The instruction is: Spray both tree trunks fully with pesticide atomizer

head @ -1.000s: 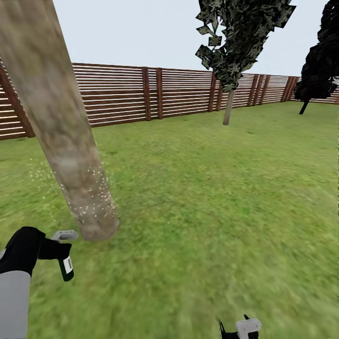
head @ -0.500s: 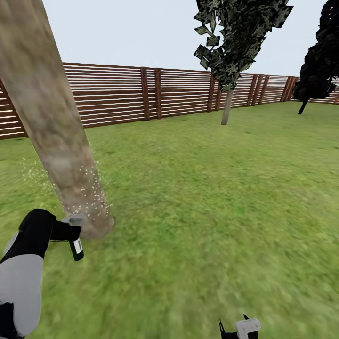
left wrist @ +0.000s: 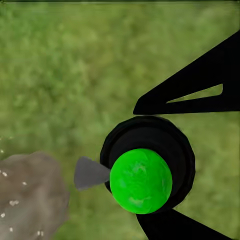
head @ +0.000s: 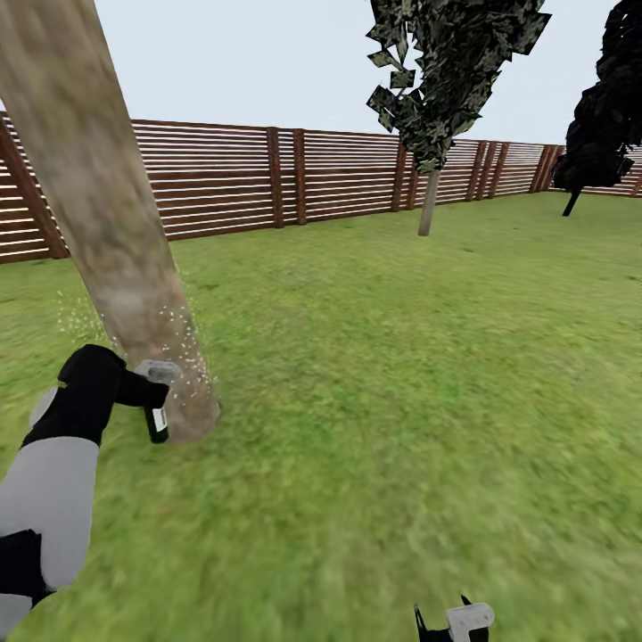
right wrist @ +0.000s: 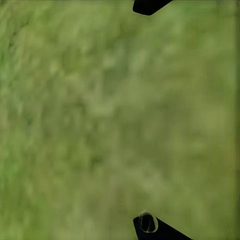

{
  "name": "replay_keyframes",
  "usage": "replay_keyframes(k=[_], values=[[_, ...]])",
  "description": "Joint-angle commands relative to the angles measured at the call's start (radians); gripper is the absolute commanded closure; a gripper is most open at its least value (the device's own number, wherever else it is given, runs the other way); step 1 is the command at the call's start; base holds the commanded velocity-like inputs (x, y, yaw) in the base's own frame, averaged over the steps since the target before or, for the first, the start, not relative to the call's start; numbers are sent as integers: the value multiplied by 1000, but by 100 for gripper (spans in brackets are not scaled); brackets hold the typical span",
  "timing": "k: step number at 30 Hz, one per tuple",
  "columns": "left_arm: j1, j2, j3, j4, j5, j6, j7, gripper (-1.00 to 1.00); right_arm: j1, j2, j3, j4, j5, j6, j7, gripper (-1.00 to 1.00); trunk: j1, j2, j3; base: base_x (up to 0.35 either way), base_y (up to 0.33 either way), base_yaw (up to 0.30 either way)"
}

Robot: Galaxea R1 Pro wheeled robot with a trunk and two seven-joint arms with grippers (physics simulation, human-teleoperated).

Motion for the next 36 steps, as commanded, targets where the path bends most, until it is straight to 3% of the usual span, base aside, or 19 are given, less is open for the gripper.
replay_keyframes(k=[1, 7, 11, 15, 19, 21, 23, 25, 29, 33, 35, 36], values=[[-11, 0, -1, 9, -2, 0, 0, 100, 0, 0, 0, 0, 0, 0, 0, -100, 0, 0, 0, 0, 0, 0], [-22, 36, 7, 22, -4, 2, 0, 100, 0, 0, -1, 0, 0, 0, 0, -100, 0, 0, 0, 0, 0, 0], [-12, 42, 6, 18, -6, 1, 0, 100, 0, 0, 0, 0, 0, 0, 1, -100, 0, 0, 0, -58, 26, 0], [-9, 88, 7, 17, -8, 1, 0, 100, 0, 0, 0, 0, 0, 0, 1, -100, 0, 0, 0, -224, 139, 0], [-13, 91, 8, 30, -8, -1, 3, 100, 0, 0, 0, 0, 0, 0, 1, -100, 0, 0, 0, -33, 20, 0], [-24, 92, 7, 82, -8, -1, 7, 100, 0, 0, 0, 0, 0, 0, 1, -100, 0, 0, 0, -2, 1, 0], [-60, 78, 4, 118, -16, 0, 42, 100, 0, 0, 0, 0, 0, 0, 1, -100, 0, 0, 0, 0, 0, 0], [-135, 63, 7, 205, -21, 0, 72, 100, 0, 0, 0, 0, 0, 0, 1, -100, 0, 0, 0, 0, 0, 0], [-150, 28, 2, 222, -26, 0, 78, 100, 0, 0, 0, 0, 0, 0, 1, -100, 0, 0, 0, 0, 0, 0], [-150, 20, 7, 221, -25, 0, 82, 100, 0, -1, -1, 0, 0, 0, 0, -100, 0, 0, 0, 0, 0, 0], [-184, -10, 7, 210, -27, 0, 83, 100, 0, -1, -1, 0, 0, 0, 0, -100, 0, 0, 0, 0, 0, 0], [-189, -10, 7, 210, -28, 0, 83, 100, 0, 0, -1, 0, 0, 0, 0, -100, 0, 0, 0, 0, 0, 0]])
